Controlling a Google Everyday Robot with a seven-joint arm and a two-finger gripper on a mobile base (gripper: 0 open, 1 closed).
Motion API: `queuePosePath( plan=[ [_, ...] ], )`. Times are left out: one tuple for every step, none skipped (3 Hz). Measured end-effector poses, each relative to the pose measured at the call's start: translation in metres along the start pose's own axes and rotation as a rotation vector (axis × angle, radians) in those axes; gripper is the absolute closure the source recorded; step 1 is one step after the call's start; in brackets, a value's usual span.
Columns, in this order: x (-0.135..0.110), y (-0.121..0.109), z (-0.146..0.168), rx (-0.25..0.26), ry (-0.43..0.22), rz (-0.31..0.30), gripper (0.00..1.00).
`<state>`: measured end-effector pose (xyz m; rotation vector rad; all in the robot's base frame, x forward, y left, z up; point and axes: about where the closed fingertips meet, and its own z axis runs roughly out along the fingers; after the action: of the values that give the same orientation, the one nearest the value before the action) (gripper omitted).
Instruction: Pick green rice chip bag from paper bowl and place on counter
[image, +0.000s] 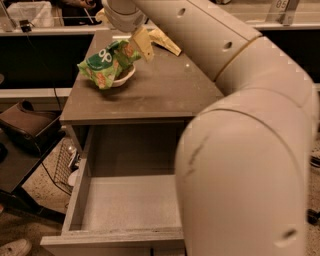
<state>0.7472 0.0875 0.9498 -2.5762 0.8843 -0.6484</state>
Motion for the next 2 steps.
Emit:
queuePosePath(
  plan=[
    [-0.007,-0.007,0.027,-0.031,-0.059,-0.021,0.00],
    [-0.017,-0.001,0.052,-0.078,-0.099,-0.025,0.15]
  ],
)
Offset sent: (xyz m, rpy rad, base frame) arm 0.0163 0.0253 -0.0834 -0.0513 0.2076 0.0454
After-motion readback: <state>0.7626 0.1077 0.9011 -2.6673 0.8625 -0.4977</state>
